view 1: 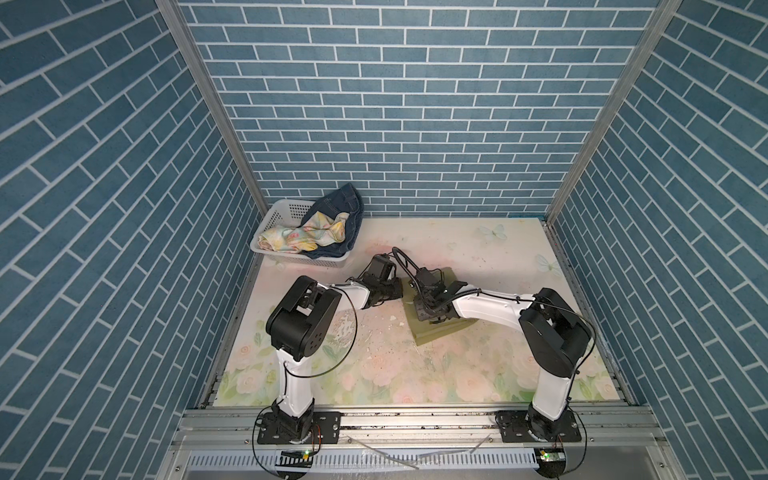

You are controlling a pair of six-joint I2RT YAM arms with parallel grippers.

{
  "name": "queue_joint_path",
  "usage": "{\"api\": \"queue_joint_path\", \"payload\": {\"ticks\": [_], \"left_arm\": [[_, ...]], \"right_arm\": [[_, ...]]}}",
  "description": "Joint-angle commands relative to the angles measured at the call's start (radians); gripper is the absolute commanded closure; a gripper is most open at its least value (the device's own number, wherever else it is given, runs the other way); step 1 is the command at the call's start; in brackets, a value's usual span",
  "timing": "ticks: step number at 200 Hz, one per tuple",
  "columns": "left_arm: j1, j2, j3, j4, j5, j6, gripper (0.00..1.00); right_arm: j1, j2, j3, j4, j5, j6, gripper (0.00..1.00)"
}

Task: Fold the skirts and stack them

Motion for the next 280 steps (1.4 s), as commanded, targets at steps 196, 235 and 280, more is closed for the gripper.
{"api": "queue_joint_path", "payload": {"ticks": [196,235,280], "left_arm": [[0.002,0.076,-0.073,-0.104,0.007,-0.003,0.95],[0.002,0.078,-0.074,-0.102,0.009,-0.004,0.96],[0.002,0.074,-0.074,-0.100,0.009,-0.005,0.96]], "right_arm": [[0.014,-0.109,0.046,0.001,-0.132,0.107,1.00],[0.028,-0.093,0.059,0.004,-0.137,0.115,1.00],[0.044,-0.068,0.068,0.007,-0.135,0.125,1.00]]}}
